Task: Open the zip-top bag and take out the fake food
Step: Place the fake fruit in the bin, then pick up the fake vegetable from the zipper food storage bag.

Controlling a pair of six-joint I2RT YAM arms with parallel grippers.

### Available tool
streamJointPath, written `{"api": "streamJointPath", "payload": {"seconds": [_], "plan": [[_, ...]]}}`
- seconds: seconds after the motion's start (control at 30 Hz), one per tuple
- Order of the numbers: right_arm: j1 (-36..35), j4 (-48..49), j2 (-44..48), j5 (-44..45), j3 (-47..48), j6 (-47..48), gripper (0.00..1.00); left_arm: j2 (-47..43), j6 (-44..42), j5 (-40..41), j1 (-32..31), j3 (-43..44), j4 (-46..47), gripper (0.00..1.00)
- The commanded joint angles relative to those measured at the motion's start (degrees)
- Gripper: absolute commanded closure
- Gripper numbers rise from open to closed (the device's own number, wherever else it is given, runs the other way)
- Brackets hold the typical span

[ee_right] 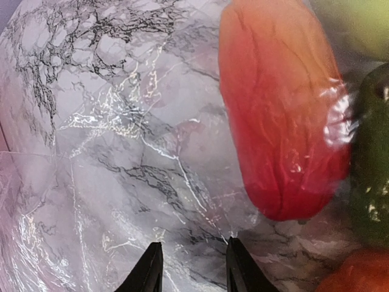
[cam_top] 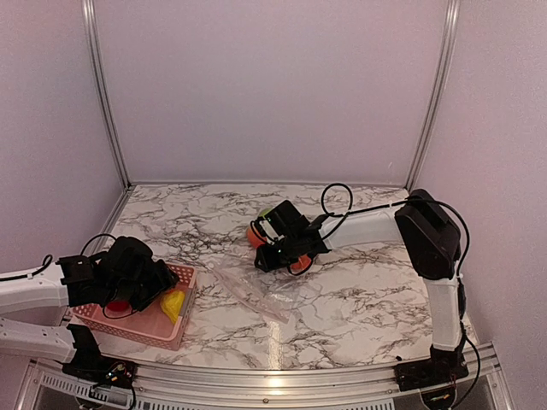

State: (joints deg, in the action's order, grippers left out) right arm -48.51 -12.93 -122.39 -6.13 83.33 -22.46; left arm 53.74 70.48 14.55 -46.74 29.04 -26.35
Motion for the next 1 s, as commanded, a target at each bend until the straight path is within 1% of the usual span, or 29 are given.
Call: {"api": "streamJointPath", "payload": {"seconds": [0.0,0.17,0.3,0.43,0.73,0.97], "plan": [[0.4,0.1,0.9,-0.1,0.2,0.3,0.66,-1.5,-1.0,0.9,0.3,0.1,0.0,0.19],[0.4,-0.2,1.4,0.0,0.4,0.4,0.66,-3.7,-2.4,1.8,0.3,1.0,-2.8,0.14],[0.3,-0.7,1.9,0.5,0.7,0.7,0.66,-5.7,-3.2,2.6,0.3,1.7,-4.9,0.14],[0.4,-1.1,2.5,0.8,0.9,0.8,0.66,-6.7,-5.0,2.0,0.3,2.7,-5.1,0.14],[-0.1,-3.2,5.0,2.6,2.9,1.1,0.65,-4.2,-11.9,0.8,0.4,7.4,-4.0,0.14],[0.3,-6.3,6.2,5.8,5.8,2.4,0.64,0.4,-17.3,-1.4,0.3,11.3,-1.8,0.14]]}}
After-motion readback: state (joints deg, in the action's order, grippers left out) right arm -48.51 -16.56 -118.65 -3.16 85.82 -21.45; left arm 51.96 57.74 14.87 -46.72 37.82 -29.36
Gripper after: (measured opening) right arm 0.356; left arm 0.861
